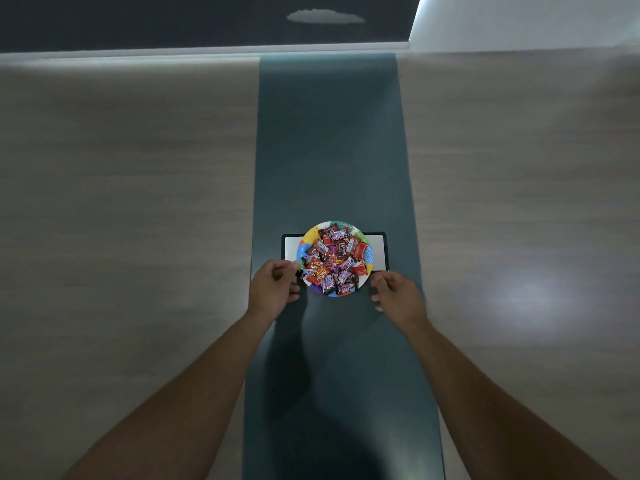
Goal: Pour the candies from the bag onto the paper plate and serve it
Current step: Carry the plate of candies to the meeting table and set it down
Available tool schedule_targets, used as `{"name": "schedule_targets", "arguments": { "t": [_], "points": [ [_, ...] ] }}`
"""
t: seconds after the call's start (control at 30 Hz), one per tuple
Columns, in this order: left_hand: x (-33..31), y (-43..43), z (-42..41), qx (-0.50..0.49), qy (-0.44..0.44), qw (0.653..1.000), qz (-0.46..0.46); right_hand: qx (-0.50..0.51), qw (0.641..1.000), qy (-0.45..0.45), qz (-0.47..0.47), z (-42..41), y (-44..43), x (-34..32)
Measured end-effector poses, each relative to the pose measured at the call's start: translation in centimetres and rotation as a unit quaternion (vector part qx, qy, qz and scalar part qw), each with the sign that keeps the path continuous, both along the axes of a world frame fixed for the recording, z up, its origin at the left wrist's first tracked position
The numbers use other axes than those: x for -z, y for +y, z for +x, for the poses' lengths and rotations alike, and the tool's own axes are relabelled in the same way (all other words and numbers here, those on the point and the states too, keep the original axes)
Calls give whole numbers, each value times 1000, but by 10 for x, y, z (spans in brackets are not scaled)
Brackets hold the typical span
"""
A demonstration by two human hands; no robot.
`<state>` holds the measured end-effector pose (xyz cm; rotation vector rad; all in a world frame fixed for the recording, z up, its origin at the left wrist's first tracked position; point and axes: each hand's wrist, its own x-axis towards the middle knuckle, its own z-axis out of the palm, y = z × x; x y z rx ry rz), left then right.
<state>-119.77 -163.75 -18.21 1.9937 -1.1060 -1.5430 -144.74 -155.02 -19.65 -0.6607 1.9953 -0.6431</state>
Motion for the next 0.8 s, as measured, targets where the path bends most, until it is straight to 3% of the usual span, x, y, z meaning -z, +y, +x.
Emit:
{"name": "schedule_targets", "arguments": {
  "t": [0.23, 0.4, 0.53, 0.67, 0.8],
  "points": [
    [-27, 64, 31, 126, -58, 989, -44, -61, 995, 71, 19, 27, 64, -33],
    [-12, 111, 47, 267, -147, 935, -181, -157, 971, 177, -8, 48, 107, -27],
    [27, 129, 53, 340, -214, 890, -216, -210, 939, 267, -52, 50, 124, 5],
    [62, 140, 49, 376, -318, 840, -229, -295, 895, 328, -63, 45, 122, 31],
    [74, 151, 47, 350, -369, 816, -275, -285, 863, 410, -72, 53, 126, 58]
  ]
}}
